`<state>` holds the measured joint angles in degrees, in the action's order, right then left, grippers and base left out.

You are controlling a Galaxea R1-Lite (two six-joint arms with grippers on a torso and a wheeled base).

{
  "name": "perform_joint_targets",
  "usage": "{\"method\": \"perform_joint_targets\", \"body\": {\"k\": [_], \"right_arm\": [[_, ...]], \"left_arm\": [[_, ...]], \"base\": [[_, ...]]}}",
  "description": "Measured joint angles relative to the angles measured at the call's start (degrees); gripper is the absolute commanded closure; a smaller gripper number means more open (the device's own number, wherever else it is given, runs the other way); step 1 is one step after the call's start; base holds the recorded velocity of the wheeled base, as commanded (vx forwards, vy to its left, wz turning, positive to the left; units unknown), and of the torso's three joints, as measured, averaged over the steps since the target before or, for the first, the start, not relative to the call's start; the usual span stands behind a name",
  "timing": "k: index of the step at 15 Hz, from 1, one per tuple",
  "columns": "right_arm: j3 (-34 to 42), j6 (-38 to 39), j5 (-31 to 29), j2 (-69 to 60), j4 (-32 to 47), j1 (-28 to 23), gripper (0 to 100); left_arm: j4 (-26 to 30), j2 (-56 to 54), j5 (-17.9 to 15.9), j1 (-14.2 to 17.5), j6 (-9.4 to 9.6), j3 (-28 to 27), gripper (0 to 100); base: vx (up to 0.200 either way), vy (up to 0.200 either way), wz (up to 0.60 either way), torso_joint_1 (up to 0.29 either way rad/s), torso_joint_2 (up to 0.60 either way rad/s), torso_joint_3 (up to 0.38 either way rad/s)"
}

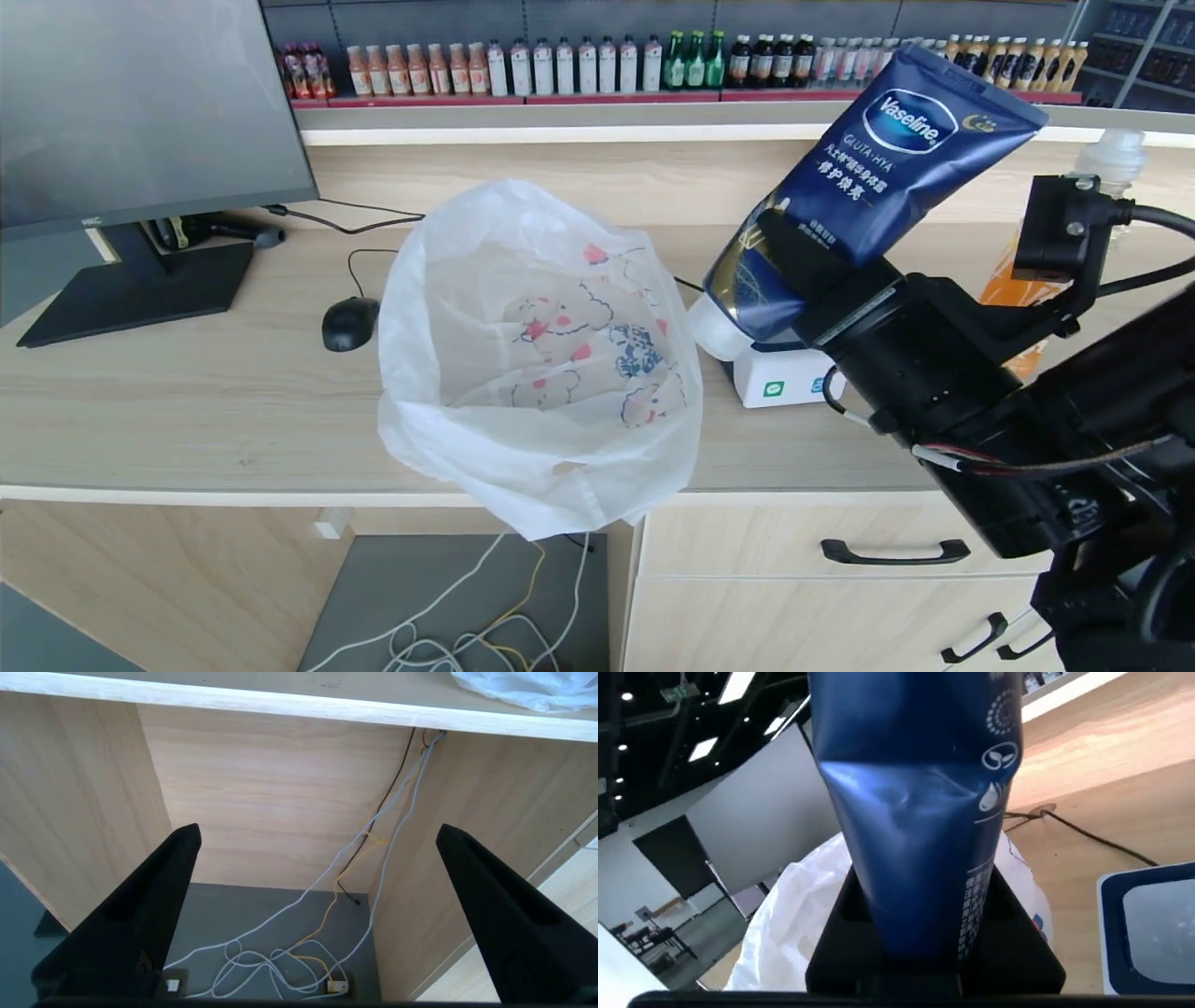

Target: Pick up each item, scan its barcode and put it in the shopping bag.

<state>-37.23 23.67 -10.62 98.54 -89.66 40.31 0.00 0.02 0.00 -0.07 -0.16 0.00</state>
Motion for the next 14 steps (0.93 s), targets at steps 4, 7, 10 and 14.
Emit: {"method": "perform_joint_targets", "body": {"k": [4,7,10,14], "right_arm": [[-3.5,10.7,0.3,3.1,0.3,-4.9,100],[-8.2,17.3,2.4,5.6,1.6,-10.7,100],[-12.7,21.3,6.5,9.2,3.1,-15.8,100],[-14.5,24.4,11.2,11.4,3.3,-17.7,100]], "left_arm": [[0.0,0.0,0.0,0.0,0.00,0.0,0],[0.0,0.0,0.0,0.0,0.00,0.0,0],[0.0,0.0,0.0,0.0,0.00,0.0,0],[0.0,0.0,0.0,0.0,0.00,0.0,0]], "base": [[0.000,0.000,0.00,0.000,0.00,0.000],[0.000,0.000,0.00,0.000,0.00,0.000],[0.000,0.000,0.00,0.000,0.00,0.000],[0.000,0.000,0.00,0.000,0.00,0.000]]}}
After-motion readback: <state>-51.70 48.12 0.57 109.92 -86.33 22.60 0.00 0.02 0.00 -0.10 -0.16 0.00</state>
